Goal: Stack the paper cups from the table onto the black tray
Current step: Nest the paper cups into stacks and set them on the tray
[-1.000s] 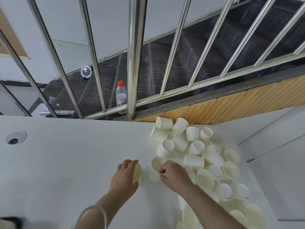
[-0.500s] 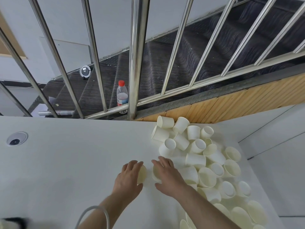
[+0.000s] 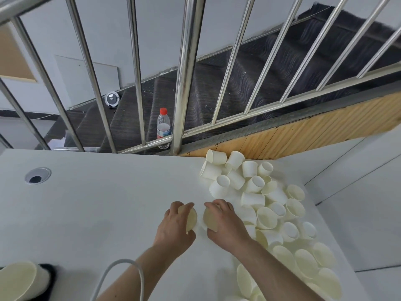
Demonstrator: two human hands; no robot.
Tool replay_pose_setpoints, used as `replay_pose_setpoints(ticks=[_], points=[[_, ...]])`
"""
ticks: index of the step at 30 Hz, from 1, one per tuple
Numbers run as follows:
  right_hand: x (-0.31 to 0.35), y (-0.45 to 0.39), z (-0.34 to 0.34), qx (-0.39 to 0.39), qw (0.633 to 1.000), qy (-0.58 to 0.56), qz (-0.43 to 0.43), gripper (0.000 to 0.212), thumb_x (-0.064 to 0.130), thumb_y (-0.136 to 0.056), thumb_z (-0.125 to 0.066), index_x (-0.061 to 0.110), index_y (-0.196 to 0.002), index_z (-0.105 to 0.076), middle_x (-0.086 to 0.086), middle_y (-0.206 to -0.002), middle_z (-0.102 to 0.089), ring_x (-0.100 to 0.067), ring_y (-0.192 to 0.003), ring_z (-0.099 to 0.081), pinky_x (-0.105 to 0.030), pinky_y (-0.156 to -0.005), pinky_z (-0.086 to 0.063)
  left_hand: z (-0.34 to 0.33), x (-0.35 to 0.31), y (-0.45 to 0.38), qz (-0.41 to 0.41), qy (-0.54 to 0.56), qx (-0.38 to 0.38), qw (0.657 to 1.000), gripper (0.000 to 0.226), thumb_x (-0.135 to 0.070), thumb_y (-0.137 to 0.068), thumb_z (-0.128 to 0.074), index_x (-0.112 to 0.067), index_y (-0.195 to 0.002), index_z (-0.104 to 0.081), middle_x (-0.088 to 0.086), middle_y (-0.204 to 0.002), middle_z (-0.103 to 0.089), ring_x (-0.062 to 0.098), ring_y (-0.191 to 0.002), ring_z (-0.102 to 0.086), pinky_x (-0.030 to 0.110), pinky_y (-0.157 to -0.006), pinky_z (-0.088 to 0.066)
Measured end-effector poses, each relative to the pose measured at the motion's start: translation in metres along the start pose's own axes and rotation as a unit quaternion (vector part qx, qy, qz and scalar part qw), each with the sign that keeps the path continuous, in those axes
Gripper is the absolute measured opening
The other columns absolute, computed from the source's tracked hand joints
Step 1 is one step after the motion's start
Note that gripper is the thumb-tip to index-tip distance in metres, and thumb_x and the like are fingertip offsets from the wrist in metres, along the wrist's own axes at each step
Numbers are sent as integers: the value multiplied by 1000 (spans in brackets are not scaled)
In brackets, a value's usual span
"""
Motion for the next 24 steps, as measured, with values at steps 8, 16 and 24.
replay_pose_setpoints(ticks=[8,16,24], points=[[42,67,9,-35,999,-10,19,69,17,-83,-61,26,-146,-34,7,-140,-32,-15,-132,-28,-28,-93,-48,31,4,77,3,9,-44,999,71,-24,-80,-62,-30,-143,-30,-2,-139,-31,23,-118,-50,30,-88,-51],[115,138,-17,-39,998,-28,51,69,20,-84,-62,28,-146,-33,8,-140,-30,-14,-132,-27,-29,-90,-49,61,29,186,4,-2,-94,996,72,-23,-81,-61,-29,-145,-29,-2,-141,-32,21,-124,-44,29,-91,-46],[218,170,-45,-34,989,-69,123,69,17,-83,-62,28,-145,-35,5,-139,-32,-15,-132,-28,-29,-92,-49,111,79,276,13,-1,-167,986,68,-23,-80,-63,-25,-143,-37,-8,-140,-38,15,-125,-43,21,-83,-43]])
Point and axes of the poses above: each hand's wrist, its own y-axis away from the middle knuckle, its own z-axis out of the back of the hand, x = y × z, the point moved 9 cm from there along -y, towards the middle knuckle
